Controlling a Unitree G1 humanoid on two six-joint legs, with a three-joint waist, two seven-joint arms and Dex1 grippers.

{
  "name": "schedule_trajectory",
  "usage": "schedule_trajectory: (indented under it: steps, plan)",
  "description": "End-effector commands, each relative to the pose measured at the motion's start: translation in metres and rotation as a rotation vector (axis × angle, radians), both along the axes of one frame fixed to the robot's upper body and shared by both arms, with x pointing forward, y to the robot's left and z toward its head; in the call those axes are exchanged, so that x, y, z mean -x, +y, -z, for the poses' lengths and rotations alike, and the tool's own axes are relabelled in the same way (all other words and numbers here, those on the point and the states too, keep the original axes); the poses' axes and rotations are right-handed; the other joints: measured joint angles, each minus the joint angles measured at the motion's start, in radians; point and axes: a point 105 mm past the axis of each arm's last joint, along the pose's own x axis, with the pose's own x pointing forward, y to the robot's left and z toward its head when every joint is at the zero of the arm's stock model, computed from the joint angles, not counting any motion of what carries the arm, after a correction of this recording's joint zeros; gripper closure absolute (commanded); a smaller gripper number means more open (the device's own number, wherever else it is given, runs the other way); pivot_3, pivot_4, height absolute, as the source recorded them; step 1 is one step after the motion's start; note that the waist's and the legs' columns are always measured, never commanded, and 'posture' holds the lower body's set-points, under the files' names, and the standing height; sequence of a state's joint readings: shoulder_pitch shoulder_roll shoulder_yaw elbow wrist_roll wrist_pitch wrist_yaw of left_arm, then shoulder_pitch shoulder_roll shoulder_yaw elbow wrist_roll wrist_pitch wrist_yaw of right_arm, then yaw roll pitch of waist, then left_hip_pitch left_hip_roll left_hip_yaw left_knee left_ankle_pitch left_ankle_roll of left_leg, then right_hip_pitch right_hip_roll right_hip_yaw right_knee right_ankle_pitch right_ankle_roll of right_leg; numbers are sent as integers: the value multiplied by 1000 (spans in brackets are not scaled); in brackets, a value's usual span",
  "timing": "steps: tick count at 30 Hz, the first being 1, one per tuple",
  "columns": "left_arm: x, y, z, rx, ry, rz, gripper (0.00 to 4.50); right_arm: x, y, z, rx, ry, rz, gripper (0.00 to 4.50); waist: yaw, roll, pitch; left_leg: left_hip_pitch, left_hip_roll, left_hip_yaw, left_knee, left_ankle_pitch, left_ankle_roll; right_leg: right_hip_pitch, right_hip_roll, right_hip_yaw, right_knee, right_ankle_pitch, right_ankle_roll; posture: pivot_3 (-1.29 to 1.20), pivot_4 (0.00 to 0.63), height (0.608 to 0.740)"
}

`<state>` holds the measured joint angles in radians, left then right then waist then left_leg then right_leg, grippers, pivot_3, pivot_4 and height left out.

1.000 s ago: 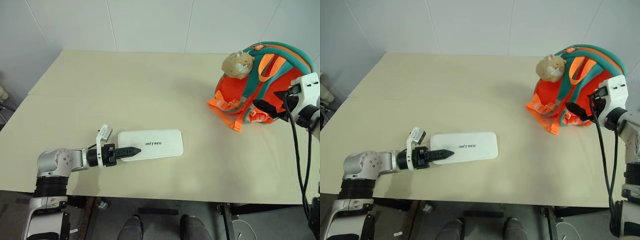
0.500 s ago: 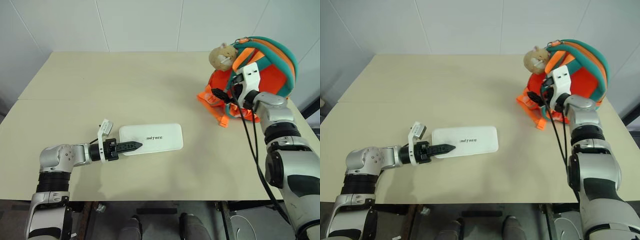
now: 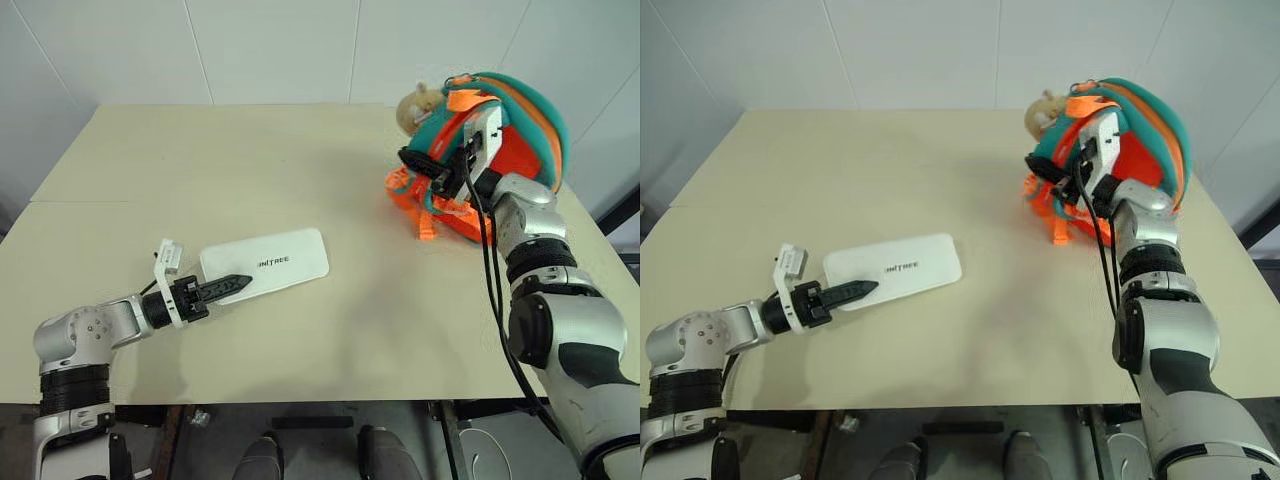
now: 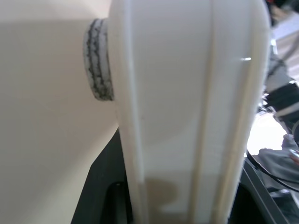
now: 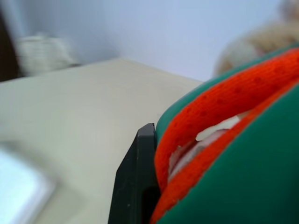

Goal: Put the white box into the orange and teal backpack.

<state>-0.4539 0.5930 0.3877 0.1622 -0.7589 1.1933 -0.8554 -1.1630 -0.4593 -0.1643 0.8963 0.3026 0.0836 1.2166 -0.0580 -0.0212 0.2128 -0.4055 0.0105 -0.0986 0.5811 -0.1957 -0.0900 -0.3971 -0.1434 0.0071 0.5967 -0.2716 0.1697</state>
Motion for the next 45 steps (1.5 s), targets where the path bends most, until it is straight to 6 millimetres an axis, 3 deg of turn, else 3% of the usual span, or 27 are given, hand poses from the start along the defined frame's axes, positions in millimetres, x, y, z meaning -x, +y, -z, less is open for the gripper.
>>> schedule_trajectory:
  steps: [1,4,6,11,14,17,20,28,38,41,45]
  plan:
    - [0,12,-23,-17,-131,-43,3097,50,32,-22,17,-19,-292,4479,3,0,0,0,1,0,0,-1,-1,0,1,0,0,0,0,0,150,740]
    - [-2,24,-34,-10,-190,-87,3097,101,47,-22,54,46,-476,4479,6,0,0,-1,3,0,0,-2,-2,-3,3,0,0,-1,-2,0,150,740]
    - [0,27,-39,-16,-218,-82,3097,122,51,-20,65,91,-540,4479,6,0,0,-3,3,0,-1,-2,-2,-6,3,1,1,-2,-3,0,150,740]
    - [8,33,-63,-5,-348,-71,3097,161,53,-11,77,222,-640,4479,15,-1,0,-3,4,0,1,-4,1,-7,4,1,-1,-3,-5,0,150,740]
    - [18,36,-89,30,-474,-67,3097,181,45,6,130,361,-699,4479,32,-1,0,-4,4,0,2,-5,2,-7,4,1,0,-3,-5,0,150,740]
    - [30,34,-109,40,-580,-51,3097,180,39,20,153,419,-659,4479,34,-1,0,-4,4,0,5,-6,3,-7,4,1,0,-3,-5,0,150,740]
    - [46,26,-129,28,-709,1,3097,167,32,37,171,451,-579,4479,34,-2,0,-4,5,1,9,-10,5,-5,4,1,-1,-3,-6,0,150,740]
    - [62,-1,-146,-11,-791,152,3097,155,32,46,191,448,-540,4479,32,-2,0,-3,6,3,12,-11,6,-4,6,1,-1,-2,-6,0,150,740]
    - [28,3,-131,-119,-812,119,3097,162,33,47,194,453,-579,4479,33,-2,0,-3,6,3,12,-11,6,-4,6,2,-1,-2,-7,0,150,740]
    - [20,3,-132,-115,-819,117,3097,177,24,46,241,497,-643,4479,38,-2,0,-4,6,3,12,-11,7,-4,6,2,-2,-2,-7,0,150,740]
    - [17,1,-127,-140,-813,169,3097,183,15,46,274,530,-654,4479,38,-2,0,-4,6,3,12,-13,7,-4,6,2,-3,-2,-6,0,150,740]
